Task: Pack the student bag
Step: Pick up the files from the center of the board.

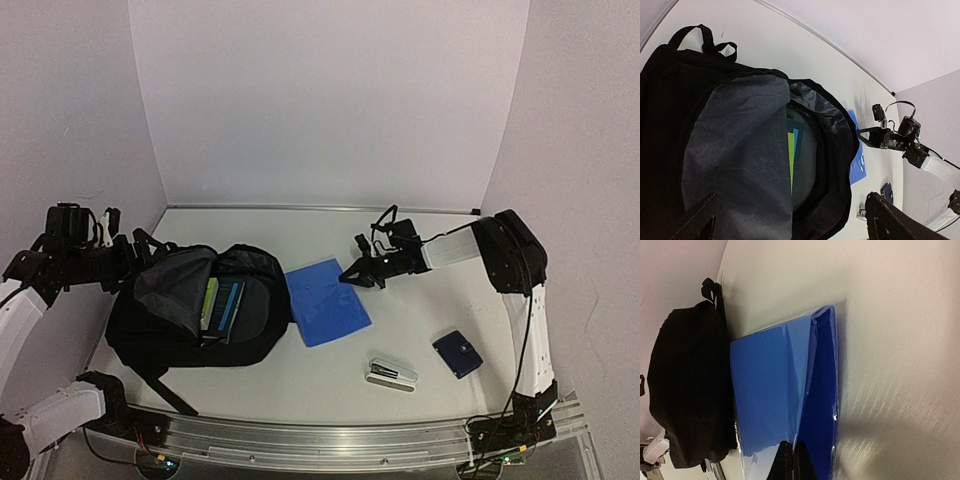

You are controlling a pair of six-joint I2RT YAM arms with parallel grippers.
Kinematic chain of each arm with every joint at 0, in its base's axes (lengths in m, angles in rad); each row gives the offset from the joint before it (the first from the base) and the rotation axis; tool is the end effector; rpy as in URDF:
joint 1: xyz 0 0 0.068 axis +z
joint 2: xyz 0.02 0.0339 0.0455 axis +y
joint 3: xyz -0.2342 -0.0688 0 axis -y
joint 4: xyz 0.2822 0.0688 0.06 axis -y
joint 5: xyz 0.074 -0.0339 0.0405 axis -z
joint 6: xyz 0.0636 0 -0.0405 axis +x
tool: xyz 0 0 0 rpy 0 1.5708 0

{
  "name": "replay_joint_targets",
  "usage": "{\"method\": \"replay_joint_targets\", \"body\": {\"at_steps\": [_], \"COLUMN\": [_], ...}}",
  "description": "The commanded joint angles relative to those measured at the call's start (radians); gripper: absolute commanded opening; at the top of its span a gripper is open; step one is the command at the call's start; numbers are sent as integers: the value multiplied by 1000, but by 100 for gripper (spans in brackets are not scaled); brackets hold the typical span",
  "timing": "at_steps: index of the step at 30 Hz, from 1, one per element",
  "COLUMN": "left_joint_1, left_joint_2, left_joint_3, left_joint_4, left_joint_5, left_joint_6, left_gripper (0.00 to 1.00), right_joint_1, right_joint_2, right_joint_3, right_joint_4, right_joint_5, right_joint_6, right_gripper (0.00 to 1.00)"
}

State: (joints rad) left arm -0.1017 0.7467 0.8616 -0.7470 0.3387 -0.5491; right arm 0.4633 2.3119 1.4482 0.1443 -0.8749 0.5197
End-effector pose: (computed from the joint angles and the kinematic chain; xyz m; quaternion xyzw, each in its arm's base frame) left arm 0.2263 -0.0443 0.2854 -0.1207 0.8741 -0.2850 0.3744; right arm 0.4196 0.2642 0.0351 -0.1516 0.8296 0.5167 0.1477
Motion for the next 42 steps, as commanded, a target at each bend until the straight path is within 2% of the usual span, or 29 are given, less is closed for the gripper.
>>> {"method": "replay_joint_targets", "body": {"at_steps": [1,7,11,18,22,28,36,42], "left_joint_1": [3,4,2,-10,-68,-222,-255,-332], "left_joint_2": [10,27,43,53,96,229,404,536], "left_joint_3": [23,26,25,4,12,97,243,348], "left_joint_4": [72,136,192,338,387,404,379,264], "left_joint_5": [56,154,236,330,331,296,425,523], "left_joint_6": [19,8,-34,-109,-108,-11,170,269], "left_gripper": [100,100,100,100,100,100,100,100], "right_joint_1": [-2,-35,-37,-37,-33,50,208,265], "right_joint_2": [-163,-368,-490,-657,-710,-772,-772,-764], "right_joint_3": [-32,-143,-203,-259,-273,-253,-200,-154], "right_joint_4": [21,20,20,16,2,-102,-134,-132], "right_joint_5": [52,190,225,190,115,47,-70,-170], "right_joint_6": [31,56,70,82,77,-41,-96,-111], "right_gripper": [0,0,0,0,0,0,0,0]}}
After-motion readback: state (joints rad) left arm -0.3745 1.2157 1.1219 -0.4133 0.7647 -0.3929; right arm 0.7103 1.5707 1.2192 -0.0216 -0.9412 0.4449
